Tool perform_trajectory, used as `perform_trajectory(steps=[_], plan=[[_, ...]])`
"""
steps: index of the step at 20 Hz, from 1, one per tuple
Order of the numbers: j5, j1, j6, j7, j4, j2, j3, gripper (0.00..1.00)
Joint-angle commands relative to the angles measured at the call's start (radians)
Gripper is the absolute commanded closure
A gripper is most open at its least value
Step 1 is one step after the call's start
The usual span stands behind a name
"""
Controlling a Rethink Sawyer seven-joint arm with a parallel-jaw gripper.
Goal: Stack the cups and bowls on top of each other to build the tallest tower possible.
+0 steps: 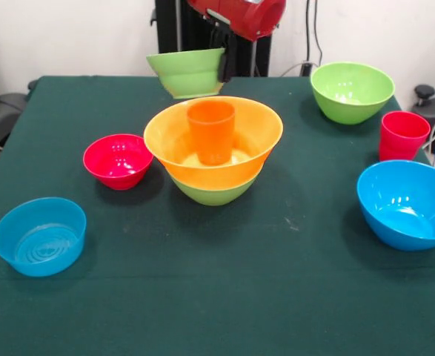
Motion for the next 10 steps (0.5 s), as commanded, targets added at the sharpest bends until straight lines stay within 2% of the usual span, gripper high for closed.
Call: perform_trajectory(steps=[1,5,7,10], plan=[[-0.134,-0.042,0.175,-0.237,-0.043,0.010,0.104,1.00],[-0.112,-0.041,0.127,-0.177,-0.058,0.064,0.139,1.00],[-0.086,-0.050,0.177,-0.160,-0.061,0.077,0.162,1.00],[-0.085,-0.059,0.237,-0.163,-0.109,0.100,0.183,1.00]])
